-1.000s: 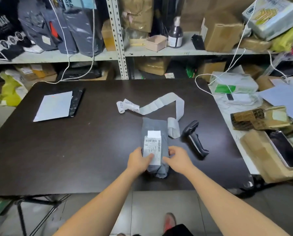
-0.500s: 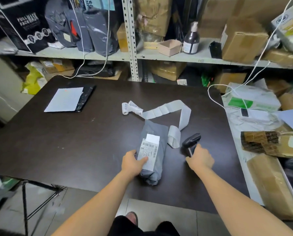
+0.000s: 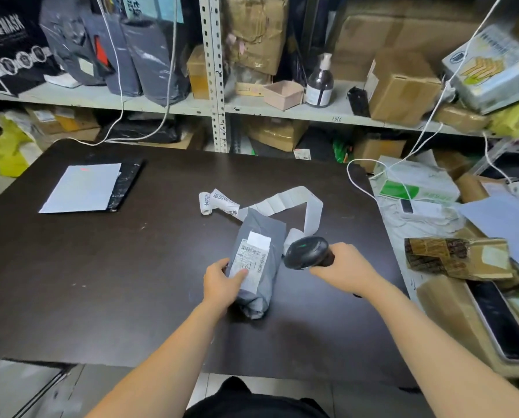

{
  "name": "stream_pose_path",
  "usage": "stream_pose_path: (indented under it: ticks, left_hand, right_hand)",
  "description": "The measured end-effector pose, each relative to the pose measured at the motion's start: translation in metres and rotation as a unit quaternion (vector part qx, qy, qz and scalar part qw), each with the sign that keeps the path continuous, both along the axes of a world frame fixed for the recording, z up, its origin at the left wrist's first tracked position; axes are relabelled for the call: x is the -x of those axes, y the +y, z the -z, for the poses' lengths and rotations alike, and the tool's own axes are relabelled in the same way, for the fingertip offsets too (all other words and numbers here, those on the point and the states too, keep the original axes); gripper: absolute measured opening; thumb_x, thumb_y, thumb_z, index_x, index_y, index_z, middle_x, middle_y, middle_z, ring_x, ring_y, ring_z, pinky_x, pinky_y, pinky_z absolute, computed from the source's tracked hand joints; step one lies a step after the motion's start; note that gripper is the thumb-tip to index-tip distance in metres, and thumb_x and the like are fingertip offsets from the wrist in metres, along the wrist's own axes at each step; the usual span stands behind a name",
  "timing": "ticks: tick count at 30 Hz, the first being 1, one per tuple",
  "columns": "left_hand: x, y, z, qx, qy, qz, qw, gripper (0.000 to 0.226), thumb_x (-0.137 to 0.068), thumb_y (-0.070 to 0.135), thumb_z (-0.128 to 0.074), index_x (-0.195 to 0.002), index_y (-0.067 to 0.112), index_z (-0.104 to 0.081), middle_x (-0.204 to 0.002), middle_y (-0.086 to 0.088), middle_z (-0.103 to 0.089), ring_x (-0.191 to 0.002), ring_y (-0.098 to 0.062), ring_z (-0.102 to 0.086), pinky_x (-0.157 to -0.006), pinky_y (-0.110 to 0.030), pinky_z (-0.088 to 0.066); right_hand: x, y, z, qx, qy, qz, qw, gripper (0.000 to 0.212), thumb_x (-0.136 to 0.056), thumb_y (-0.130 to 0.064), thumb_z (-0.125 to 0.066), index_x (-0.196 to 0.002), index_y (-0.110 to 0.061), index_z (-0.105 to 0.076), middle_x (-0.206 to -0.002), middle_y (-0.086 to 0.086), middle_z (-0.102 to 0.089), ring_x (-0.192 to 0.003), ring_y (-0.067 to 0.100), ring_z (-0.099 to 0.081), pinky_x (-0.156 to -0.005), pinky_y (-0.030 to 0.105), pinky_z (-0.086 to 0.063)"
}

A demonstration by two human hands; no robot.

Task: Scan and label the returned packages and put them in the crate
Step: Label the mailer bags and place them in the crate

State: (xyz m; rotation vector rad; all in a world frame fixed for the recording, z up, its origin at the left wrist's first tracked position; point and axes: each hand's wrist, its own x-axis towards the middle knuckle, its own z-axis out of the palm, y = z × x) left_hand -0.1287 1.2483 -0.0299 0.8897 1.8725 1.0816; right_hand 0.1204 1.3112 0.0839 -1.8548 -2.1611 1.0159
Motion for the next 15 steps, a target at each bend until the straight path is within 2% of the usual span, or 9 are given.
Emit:
stream_pose_path:
  ticks: [2,6,11,15]
  left_hand:
    - [0.002,0.005,0.000,-0.008,-0.006,0.005,1.000,0.013,-0.082,0.010,-0.077,-0.084,0.021,-0.070,-0.080,0.008,-0.072,-0.068,-0.004,-0.063,-0.055,-0.011,-0.046]
    - [0.006,0.011,0.002,-0.013,-0.003,0.016,1.000,0.011,-0.082,0.009,-0.077,-0.085,0.018,-0.071,-0.082,0.004,-0.073,-0.071,-0.010,-0.063,-0.066,-0.025,-0.052]
    - [0.010,0.014,-0.001,-0.018,0.000,0.030,0.999,0.016,-0.083,0.010,-0.077,-0.086,0.022,-0.068,-0.081,0.012,-0.070,-0.073,-0.008,-0.063,-0.057,-0.012,-0.044]
    - [0.013,0.013,-0.002,-0.007,0.014,0.048,0.999,0.020,-0.081,0.017,-0.079,-0.098,0.021,-0.069,-0.085,0.008,-0.071,-0.076,-0.009,-0.065,-0.061,-0.017,-0.046]
  right_hand:
    - [-0.002,-0.002,-0.008,-0.011,-0.014,-0.004,1.000,0.029,-0.073,-0.037,-0.070,-0.051,-0.028,-0.053,-0.046,-0.009,-0.050,-0.051,0.014,-0.044,-0.054,0.028,-0.038]
    - [-0.007,-0.005,-0.016,-0.026,-0.013,0.010,1.000,0.030,-0.073,-0.033,-0.069,-0.054,-0.020,-0.050,-0.048,-0.008,-0.054,-0.051,0.014,-0.046,-0.054,0.028,-0.039]
    - [-0.009,-0.006,-0.022,-0.043,-0.017,0.020,0.999,0.027,-0.071,-0.034,-0.068,-0.058,-0.015,-0.053,-0.051,-0.005,-0.056,-0.052,0.016,-0.047,-0.054,0.030,-0.041]
    - [-0.008,-0.009,-0.016,-0.061,0.005,0.056,0.997,0.017,-0.072,-0.037,-0.065,-0.066,-0.024,-0.055,-0.056,-0.010,-0.059,-0.053,0.013,-0.048,-0.053,0.027,-0.040]
